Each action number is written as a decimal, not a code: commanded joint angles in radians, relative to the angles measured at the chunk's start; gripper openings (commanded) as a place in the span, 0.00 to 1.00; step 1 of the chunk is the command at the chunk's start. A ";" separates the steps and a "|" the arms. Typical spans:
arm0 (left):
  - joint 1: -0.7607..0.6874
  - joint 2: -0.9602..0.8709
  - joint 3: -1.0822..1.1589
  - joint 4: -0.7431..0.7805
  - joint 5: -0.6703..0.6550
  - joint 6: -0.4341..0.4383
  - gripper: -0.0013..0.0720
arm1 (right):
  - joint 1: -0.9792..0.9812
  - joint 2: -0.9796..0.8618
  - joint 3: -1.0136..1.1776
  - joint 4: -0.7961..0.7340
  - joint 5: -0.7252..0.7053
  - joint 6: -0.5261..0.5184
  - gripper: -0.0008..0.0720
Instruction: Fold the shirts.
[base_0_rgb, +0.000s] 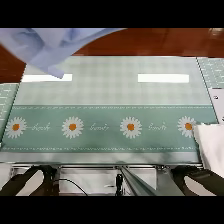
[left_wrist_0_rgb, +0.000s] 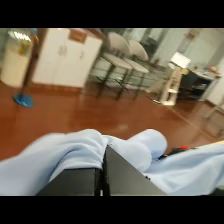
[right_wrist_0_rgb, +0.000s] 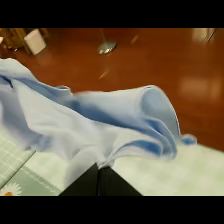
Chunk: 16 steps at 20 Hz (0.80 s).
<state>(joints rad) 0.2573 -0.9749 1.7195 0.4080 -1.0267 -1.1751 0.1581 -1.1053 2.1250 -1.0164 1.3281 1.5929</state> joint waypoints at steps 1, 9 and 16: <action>0.103 0.075 0.173 0.258 -0.137 -0.126 0.05 | -0.019 0.150 0.035 -0.153 0.089 -0.014 0.03; 0.077 0.341 0.174 0.533 -0.303 -0.198 0.05 | -0.019 0.393 -0.127 -0.233 0.257 0.020 0.03; -0.072 0.447 0.093 0.721 -0.348 -0.289 0.05 | -0.019 0.431 -0.136 -0.312 0.373 0.063 0.03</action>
<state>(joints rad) 0.2256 -0.5621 1.8614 1.0565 -1.3533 -1.4296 0.1394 -0.6880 1.9995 -1.2846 1.6505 1.6390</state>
